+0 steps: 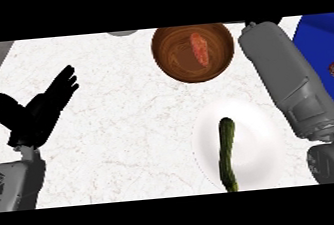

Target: Pick the sweet potato from the plate and place it in the bowl

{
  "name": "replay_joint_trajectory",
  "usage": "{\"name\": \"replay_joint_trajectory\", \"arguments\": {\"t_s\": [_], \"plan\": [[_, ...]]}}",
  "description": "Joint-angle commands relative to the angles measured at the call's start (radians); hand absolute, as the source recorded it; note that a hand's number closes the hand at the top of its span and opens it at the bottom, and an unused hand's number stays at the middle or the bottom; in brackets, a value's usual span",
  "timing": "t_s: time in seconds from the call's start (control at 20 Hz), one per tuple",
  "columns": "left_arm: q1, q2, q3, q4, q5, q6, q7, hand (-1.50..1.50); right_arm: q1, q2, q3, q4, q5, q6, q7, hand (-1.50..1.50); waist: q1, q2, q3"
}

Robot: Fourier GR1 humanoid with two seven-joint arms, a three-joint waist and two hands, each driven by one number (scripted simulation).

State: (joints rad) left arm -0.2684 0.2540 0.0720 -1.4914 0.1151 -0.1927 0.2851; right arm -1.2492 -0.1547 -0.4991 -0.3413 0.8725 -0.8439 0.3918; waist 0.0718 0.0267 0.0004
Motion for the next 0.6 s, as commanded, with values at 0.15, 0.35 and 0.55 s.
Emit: {"name": "replay_joint_trajectory", "arguments": {"t_s": [0.15, 0.35, 0.55], "plan": [[0.043, -0.022, 0.006, -0.034, -0.013, 0.034, 0.024, 0.00, 0.043, 0.011, 0.056, -0.071, 0.001, 0.011, -0.028, -1.50, -0.064, -0.028, 0.000], [0.057, -0.002, 0.044, 0.056, -0.026, 0.034, -0.035, 0.00, 0.097, 0.118, 0.147, -0.237, 0.009, 0.105, -0.072, -1.50, -0.118, -0.049, -0.002], [0.093, 0.022, 0.070, -0.023, 0.009, 0.025, 0.020, 0.00, 0.206, 0.121, 0.196, -0.454, -0.014, 0.198, -0.065, -1.50, -0.138, -0.062, -0.001]]}}
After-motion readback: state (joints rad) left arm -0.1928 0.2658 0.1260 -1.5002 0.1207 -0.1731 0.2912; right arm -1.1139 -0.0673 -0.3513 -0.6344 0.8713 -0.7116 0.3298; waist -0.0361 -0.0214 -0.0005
